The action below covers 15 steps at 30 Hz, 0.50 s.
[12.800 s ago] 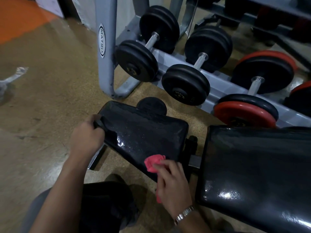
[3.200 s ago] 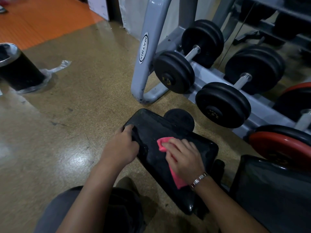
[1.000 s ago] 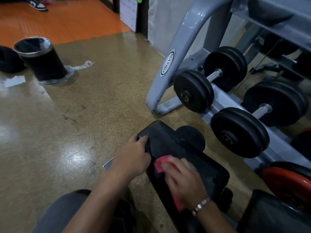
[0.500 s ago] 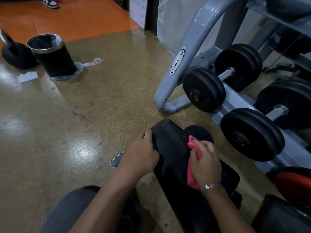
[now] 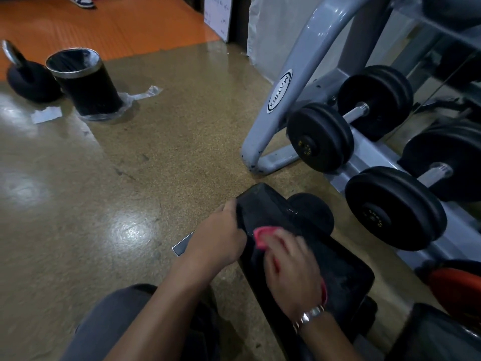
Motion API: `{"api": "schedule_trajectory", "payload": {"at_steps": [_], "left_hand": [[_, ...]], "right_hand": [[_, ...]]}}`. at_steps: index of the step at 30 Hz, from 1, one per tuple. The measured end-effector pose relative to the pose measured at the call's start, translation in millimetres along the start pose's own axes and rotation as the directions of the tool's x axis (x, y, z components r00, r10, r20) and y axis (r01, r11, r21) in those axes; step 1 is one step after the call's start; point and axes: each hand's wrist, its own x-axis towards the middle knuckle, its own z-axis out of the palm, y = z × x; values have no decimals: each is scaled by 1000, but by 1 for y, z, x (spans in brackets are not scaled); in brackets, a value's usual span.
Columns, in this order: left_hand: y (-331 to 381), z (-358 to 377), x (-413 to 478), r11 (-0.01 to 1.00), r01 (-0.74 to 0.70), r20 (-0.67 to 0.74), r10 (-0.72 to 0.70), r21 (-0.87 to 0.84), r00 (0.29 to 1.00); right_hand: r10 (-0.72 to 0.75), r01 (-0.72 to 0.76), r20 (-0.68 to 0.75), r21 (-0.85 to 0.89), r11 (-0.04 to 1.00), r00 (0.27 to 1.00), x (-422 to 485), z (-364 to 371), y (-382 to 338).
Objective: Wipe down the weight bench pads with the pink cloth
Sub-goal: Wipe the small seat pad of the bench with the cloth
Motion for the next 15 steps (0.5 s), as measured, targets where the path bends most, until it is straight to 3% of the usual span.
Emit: {"api": "schedule_trajectory", "payload": {"at_steps": [2, 3, 7, 9, 12, 13, 15], "left_hand": [[1, -1, 0, 1000, -11, -3, 11, 3, 1000], [1, -2, 0, 1000, -16, -5, 17, 4, 1000], [0, -2, 0, 1000, -23, 1, 23, -5, 1000], [-1, -2, -1, 1000, -22, 4, 22, -8, 1000], [-1, -3, -2, 1000, -21, 11, 21, -4, 1000], [-1, -3, -2, 1000, -19, 11, 19, -8, 1000], [0, -4, -1, 1000, -16, 7, 17, -14, 1000]], "right_hand": [[-180, 180, 39, 0, 984, 983, -13, -1, 7], [-183, 183, 36, 20, 983, 982, -14, -2, 11], [163, -157, -57, 99, 983, 985, -4, 2, -1], [100, -98, -46, 43, 994, 994, -10, 6, -15], [-161, 162, 65, -4, 987, 985, -16, 3, -9], [-176, 177, 70, -10, 984, 982, -13, 1, -4], [-42, 42, 9, 17, 999, 999, -2, -1, 0]]}}
